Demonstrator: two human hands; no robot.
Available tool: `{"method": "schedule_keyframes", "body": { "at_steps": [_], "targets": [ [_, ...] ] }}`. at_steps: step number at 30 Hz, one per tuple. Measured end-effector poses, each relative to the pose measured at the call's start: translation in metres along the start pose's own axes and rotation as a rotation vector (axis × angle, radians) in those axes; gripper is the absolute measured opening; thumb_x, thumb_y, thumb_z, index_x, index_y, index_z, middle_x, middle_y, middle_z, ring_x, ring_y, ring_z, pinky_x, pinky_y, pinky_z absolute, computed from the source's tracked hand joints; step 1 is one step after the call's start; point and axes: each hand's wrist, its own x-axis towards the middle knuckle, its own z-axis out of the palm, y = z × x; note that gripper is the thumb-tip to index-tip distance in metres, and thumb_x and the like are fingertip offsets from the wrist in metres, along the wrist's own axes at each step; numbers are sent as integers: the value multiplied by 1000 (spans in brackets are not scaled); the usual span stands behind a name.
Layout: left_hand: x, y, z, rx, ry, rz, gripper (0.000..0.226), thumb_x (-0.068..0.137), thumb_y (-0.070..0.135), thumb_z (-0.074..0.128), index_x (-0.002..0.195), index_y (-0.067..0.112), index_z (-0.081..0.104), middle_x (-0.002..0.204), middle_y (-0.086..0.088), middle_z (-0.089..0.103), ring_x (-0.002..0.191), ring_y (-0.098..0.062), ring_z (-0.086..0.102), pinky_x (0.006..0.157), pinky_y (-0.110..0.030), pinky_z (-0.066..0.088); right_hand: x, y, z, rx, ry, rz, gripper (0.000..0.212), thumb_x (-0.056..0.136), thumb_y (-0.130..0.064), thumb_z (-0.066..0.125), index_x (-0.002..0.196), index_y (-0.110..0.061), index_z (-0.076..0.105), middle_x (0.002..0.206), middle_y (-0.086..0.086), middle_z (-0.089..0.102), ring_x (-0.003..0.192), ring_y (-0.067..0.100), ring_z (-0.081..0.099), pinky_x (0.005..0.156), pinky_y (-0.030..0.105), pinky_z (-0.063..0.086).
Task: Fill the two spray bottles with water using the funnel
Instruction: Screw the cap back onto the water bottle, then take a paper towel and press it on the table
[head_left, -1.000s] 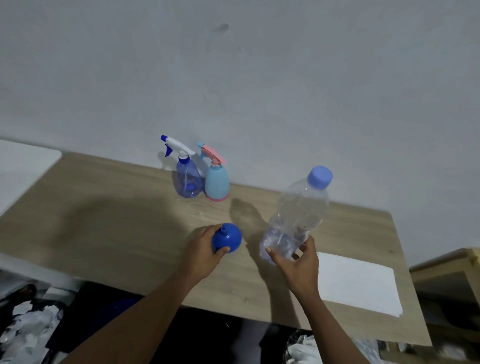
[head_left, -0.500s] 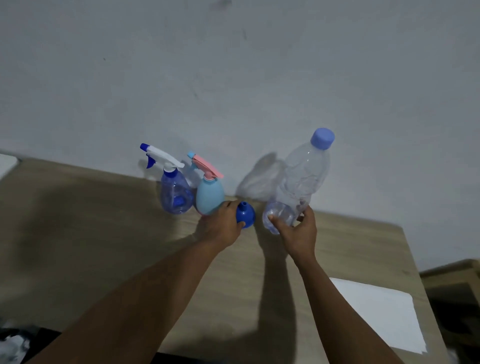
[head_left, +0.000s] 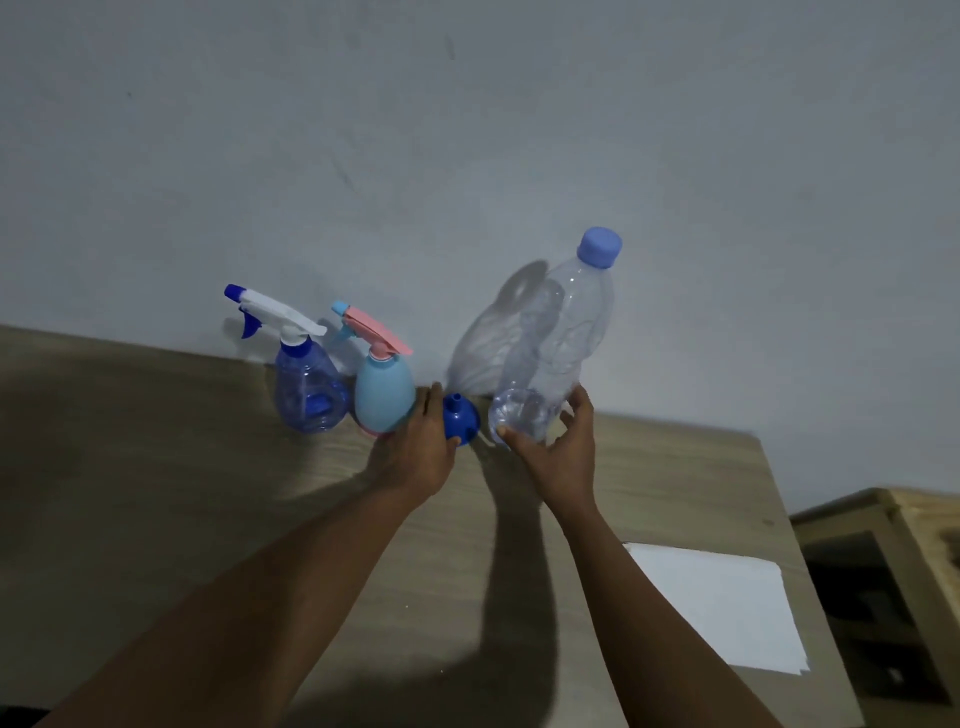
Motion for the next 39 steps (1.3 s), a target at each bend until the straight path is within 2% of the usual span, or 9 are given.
{"method": "schedule_keyframes", "body": {
  "at_steps": [3,7,10,13,16,21,28,32,39],
  "targets": [
    [-21,5,-4,-52,123,47,83,85,33,72,152,14,27,151,-10,44,135,-33,47,98,-50,51,-23,5,-19,-44,34,-12,99,75,-31,87,153,-21,28,153,-4,40,129,10,47,104,29,45],
    [-77,31,-11,-265,199,33,63,81,23,79,135,7,51,126,-12,60,112,-29,59,85,-34,45,-61,22,-70,-97,119,-12,71,85,-26,78,146,-24,41,135,-7,54,115,5,55,93,28,51],
    [-113,55,0,-317,137,85,42,78,21,83,115,11,67,96,3,68,80,1,66,72,-3,34,-80,40,-127,-205,165,5,54,91,-26,71,140,-26,48,122,-6,59,106,7,58,84,32,54],
    [-134,83,21,-358,15,156,29,77,20,84,103,15,73,81,11,63,77,21,56,68,7,33,-87,61,-184,-369,156,36,46,92,-25,69,135,-27,53,111,-5,62,99,10,59,81,35,54],
    [-143,115,48,-304,-28,211,24,80,29,80,101,22,74,79,15,65,68,7,56,69,-2,38,-88,85,-232,-535,61,89,46,89,-26,71,133,-27,55,106,-7,62,98,14,61,80,32,54],
    [-144,163,84,-219,-57,158,23,84,28,74,106,21,74,87,7,71,81,-12,66,79,-29,53,-79,114,-283,-680,-71,133,50,87,-25,72,134,-22,56,114,-3,62,108,21,61,89,43,54],
    [-142,188,116,-127,-33,23,17,86,30,70,99,21,72,87,3,69,83,-22,65,75,-36,55,-79,130,-309,-676,-242,127,51,88,-27,70,136,-26,53,124,-4,57,114,21,59,96,45,50],
    [-141,196,124,-151,-18,-15,22,88,24,72,109,20,73,96,0,68,89,-24,66,80,-36,53,-81,138,-310,-659,-249,93,50,87,-27,69,134,-26,53,124,-5,57,114,21,57,96,46,48],
    [-142,201,123,-16,57,3,4,82,20,73,82,23,75,94,6,63,87,-18,65,76,-38,54,-79,138,-310,-665,-261,91,48,88,-27,67,133,-28,53,124,-7,54,116,19,54,96,42,43]
  ]
}}
